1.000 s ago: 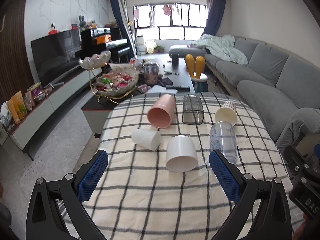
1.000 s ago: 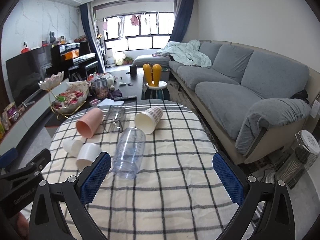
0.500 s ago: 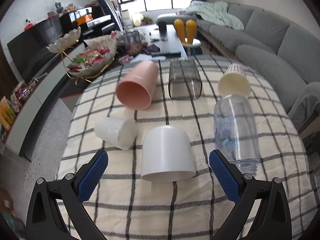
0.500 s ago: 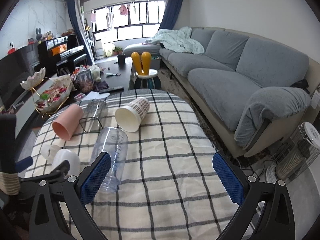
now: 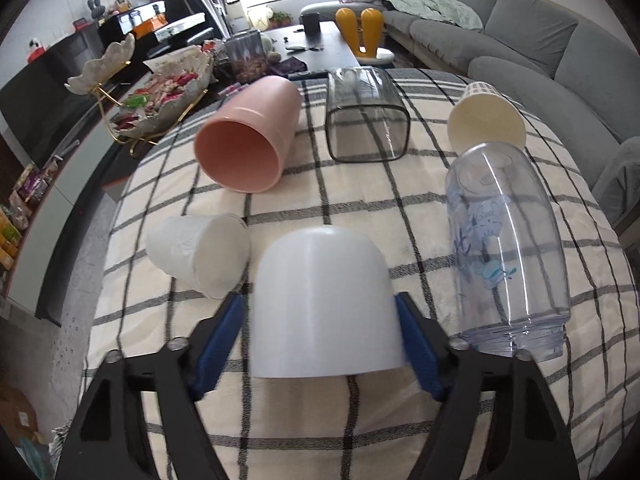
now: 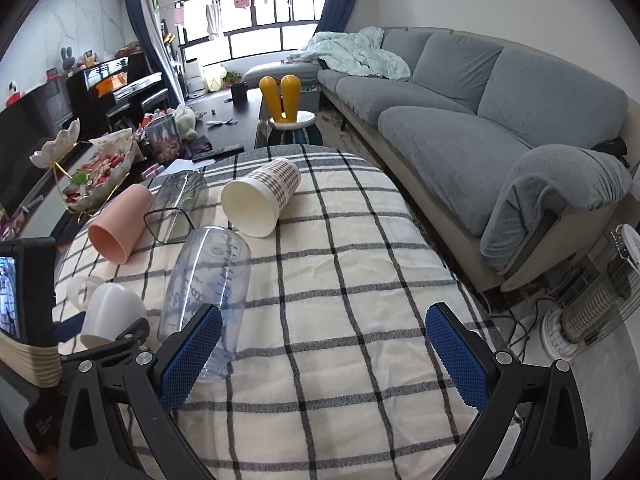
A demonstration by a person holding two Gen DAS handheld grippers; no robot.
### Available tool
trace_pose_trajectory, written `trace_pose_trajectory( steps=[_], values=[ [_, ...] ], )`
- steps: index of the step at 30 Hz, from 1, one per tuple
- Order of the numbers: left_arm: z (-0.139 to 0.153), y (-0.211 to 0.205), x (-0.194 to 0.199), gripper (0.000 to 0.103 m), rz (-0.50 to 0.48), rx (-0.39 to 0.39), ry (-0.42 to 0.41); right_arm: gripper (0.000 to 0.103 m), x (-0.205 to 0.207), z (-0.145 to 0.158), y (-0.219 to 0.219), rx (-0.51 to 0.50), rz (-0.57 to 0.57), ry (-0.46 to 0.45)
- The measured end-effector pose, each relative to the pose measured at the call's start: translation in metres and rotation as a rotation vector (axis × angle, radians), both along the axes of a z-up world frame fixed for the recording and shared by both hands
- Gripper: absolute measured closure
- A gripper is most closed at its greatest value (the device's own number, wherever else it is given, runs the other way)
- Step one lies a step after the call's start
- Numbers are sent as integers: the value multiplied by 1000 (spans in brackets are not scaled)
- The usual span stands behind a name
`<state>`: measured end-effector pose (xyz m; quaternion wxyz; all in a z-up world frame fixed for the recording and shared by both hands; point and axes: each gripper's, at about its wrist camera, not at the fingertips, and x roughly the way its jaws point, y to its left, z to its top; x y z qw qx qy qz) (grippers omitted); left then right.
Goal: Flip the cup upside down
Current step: 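Close the left tool on the white cup and lift it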
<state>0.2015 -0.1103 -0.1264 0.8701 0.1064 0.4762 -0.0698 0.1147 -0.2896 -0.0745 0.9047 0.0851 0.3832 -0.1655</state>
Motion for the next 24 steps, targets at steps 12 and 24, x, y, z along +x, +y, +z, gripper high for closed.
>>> trace_pose_trajectory(
  steps=[12, 24],
  values=[
    [22, -3, -26, 36, -25, -40, -14, 1, -17, 13, -6, 0, -15, 9],
    [44, -28, -126, 36, -58, -169, 28, 1, -106, 39, -40, -9, -60, 85]
  ],
)
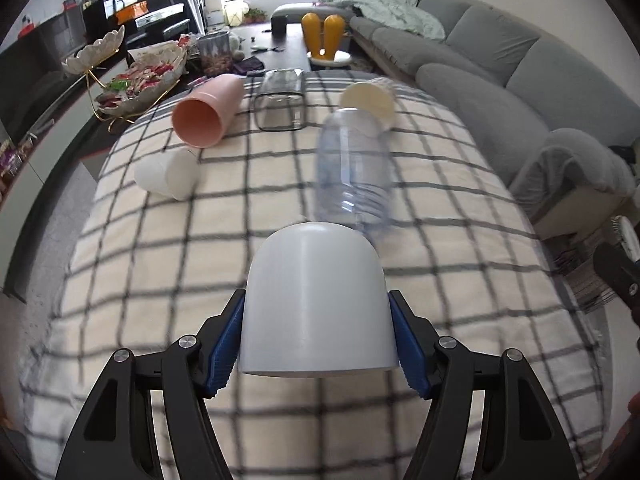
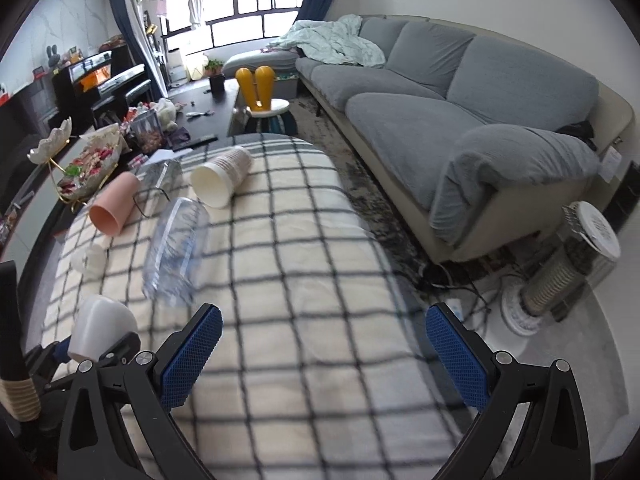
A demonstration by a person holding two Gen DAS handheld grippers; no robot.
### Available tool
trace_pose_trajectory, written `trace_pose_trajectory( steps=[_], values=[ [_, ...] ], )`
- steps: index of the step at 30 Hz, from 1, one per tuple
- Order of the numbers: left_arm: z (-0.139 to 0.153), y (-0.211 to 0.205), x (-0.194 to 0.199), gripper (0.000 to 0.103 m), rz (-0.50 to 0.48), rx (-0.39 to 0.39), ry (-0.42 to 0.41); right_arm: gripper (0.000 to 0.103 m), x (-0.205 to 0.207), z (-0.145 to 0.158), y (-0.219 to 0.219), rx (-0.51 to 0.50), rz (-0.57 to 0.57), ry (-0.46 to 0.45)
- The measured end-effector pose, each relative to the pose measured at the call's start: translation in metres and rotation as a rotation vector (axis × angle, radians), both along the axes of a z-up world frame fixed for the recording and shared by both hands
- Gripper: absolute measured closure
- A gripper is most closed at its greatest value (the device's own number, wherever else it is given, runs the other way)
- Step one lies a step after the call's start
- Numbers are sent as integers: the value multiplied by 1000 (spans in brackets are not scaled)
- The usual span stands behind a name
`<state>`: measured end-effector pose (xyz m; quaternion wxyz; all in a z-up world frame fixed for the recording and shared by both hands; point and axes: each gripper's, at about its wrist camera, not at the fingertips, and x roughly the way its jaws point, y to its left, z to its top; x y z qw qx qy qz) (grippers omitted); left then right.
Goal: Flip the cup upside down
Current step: 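Close the left tool on the white cup and lift it, then stand the white cup on the table and open the left tool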
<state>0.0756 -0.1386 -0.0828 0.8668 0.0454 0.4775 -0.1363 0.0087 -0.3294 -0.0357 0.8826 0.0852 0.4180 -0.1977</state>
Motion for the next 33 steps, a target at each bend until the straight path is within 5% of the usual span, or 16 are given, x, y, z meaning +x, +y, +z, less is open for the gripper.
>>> trace_pose_trajectory(
  steps=[7, 18, 21, 28, 33],
  values=[
    [-21, -30, -16, 35, -25, -41, 48, 1, -30, -17, -27, 60, -57, 69],
    [-42, -45, -21, 32, -31, -5, 57, 1, -37, -31, -41, 131, -93, 89],
    [-40, -42, -22, 22, -24, -2, 66, 1, -36, -30, -41, 130, -91, 83],
    [-25, -36, -33, 20, -59, -5, 105, 1, -38, -15, -32, 115, -72, 62],
    [8, -20, -46, 18, -83, -3, 44, 1, -36, 7, -16, 92, -30, 27]
  ],
)
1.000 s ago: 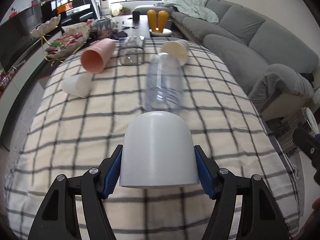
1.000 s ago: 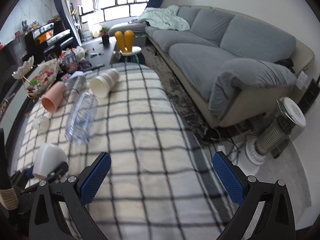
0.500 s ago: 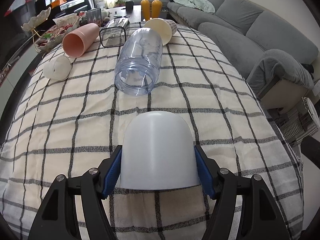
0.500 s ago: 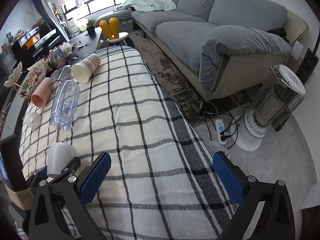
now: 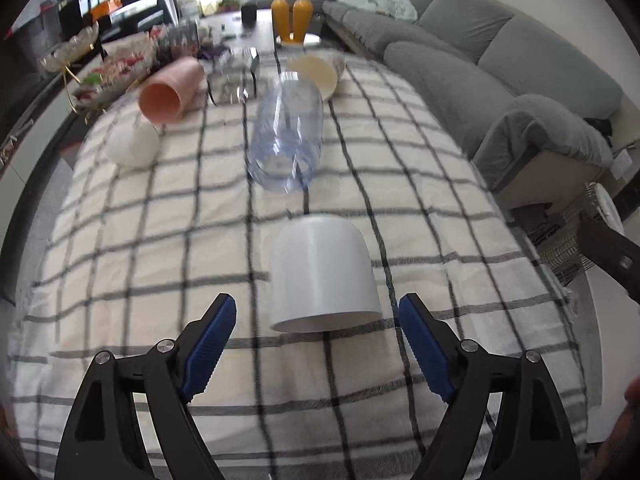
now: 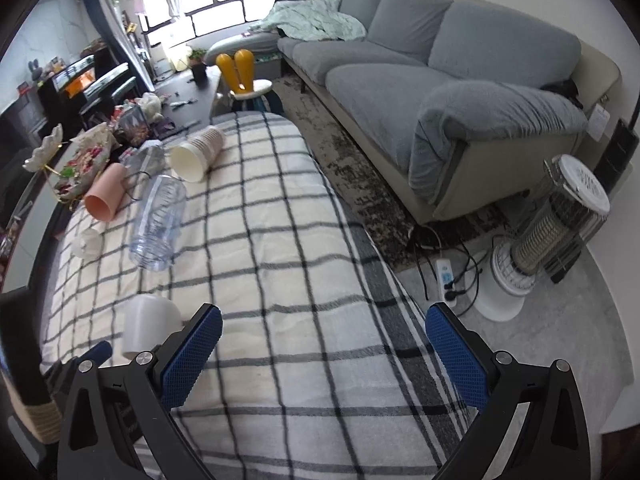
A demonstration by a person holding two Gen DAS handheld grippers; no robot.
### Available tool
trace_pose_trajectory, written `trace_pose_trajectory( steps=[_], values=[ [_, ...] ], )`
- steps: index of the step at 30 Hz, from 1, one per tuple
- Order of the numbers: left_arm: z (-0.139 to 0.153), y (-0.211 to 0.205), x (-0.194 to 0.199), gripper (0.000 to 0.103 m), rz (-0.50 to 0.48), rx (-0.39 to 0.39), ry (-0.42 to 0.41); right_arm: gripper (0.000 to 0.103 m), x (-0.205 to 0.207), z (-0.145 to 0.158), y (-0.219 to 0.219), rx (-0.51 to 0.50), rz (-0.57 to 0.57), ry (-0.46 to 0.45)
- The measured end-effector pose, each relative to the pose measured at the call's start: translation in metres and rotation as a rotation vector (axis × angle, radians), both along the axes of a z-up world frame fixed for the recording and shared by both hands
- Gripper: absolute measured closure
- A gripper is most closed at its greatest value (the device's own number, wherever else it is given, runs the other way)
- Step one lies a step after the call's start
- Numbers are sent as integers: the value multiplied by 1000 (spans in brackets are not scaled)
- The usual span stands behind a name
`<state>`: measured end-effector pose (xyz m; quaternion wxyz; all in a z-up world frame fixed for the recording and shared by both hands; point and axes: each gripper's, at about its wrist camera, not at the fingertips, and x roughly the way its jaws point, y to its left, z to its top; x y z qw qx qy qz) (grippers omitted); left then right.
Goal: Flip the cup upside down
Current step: 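Stand the white cup on the table and open the left tool, then move the right tool to the white cup and close on it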
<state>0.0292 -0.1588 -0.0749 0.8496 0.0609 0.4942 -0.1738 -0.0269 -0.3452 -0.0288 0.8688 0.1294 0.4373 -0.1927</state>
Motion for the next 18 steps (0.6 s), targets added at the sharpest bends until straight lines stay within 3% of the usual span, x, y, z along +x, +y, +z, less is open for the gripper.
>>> trace_pose_trajectory(
  steps=[8, 11, 14, 18],
  values=[
    [52, 47, -6, 15, 68, 15, -164, 1, 45, 16, 38, 99, 153, 45],
    [60, 68, 1, 14, 123, 7, -164, 1, 75, 14, 55, 155, 236, 131],
    [66, 83, 10, 5, 172, 12, -180, 1, 104, 7, 75, 187, 304, 236],
    [69, 99, 20, 4, 211, -6, -192, 1, 138, -9, 99, 210, 381, 390]
  ],
)
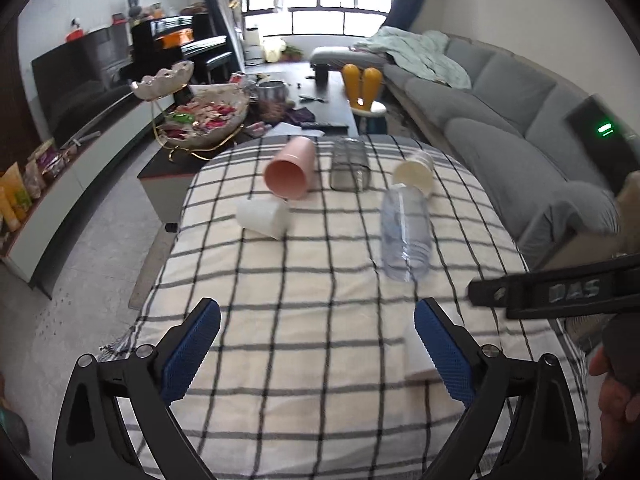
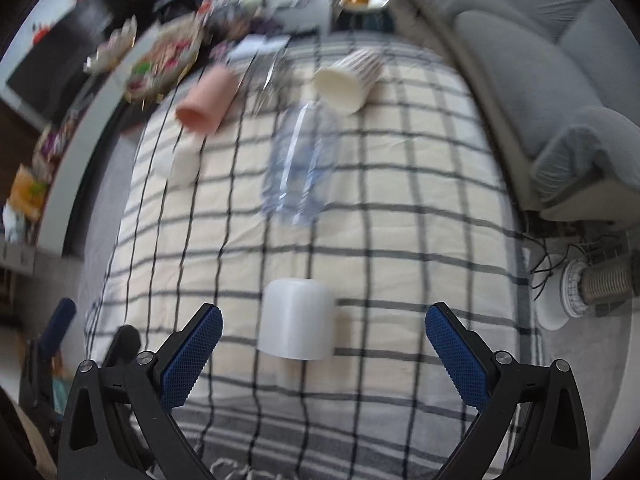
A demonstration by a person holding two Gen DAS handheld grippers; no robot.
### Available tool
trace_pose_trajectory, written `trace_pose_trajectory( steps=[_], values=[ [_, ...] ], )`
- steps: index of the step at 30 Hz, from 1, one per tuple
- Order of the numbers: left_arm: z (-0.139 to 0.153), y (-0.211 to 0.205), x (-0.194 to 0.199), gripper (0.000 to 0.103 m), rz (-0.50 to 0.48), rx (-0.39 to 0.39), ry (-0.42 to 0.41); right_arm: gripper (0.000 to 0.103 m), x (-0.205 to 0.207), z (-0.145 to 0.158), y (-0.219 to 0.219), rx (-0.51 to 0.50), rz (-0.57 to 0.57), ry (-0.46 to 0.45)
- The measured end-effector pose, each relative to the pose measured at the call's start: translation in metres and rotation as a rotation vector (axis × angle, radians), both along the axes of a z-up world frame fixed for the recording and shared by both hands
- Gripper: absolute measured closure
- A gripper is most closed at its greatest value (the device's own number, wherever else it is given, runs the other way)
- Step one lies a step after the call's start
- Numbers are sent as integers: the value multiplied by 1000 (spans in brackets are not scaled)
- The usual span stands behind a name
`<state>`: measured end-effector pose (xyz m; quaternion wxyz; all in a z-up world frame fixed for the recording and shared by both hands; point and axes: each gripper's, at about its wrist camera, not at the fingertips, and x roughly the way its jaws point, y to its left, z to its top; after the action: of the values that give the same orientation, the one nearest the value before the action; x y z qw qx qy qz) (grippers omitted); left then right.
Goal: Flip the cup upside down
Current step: 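Move the right tool to the white cup and close on it, then lift the white cup and set it down rim-first with the right tool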
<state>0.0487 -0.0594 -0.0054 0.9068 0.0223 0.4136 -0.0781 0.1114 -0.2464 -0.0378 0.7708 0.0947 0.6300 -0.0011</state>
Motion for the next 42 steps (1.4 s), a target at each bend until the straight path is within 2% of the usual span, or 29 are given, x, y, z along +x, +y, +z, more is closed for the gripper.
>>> trace_pose_trajectory(
  steps=[4, 7, 9, 13, 21, 29, 33, 38, 42],
  values=[
    [0, 17, 17, 3, 46, -41, 11, 3, 25, -28, 16, -1, 49, 182],
    [-1, 26, 30, 3, 70, -85, 29, 5, 40, -51, 20, -4, 53, 307],
    [-2, 28, 37, 2, 84, -85, 20, 5, 47, -66, 23, -10, 49, 377],
    [-8, 35, 51, 2, 98, -94, 24, 6, 55, -90, 25, -23, 43, 489],
    [-28, 46, 72, 2, 109, -137, 91, 12, 63, -113, 29, -26, 30, 607],
    [-35, 48, 79, 2, 120, -152, 115, 19, 77, -133, 33, -18, 28, 672],
    [-36, 51, 82, 2, 128, -158, 125, 35, 73, -147, 31, -3, 5, 677],
    [-33, 52, 79, 2, 128, -159, 111, 35, 59, -142, 31, 17, 6, 637],
    [-27, 56, 73, 2, 128, -146, 86, 35, 49, -115, 44, 18, 15, 547]
  ],
)
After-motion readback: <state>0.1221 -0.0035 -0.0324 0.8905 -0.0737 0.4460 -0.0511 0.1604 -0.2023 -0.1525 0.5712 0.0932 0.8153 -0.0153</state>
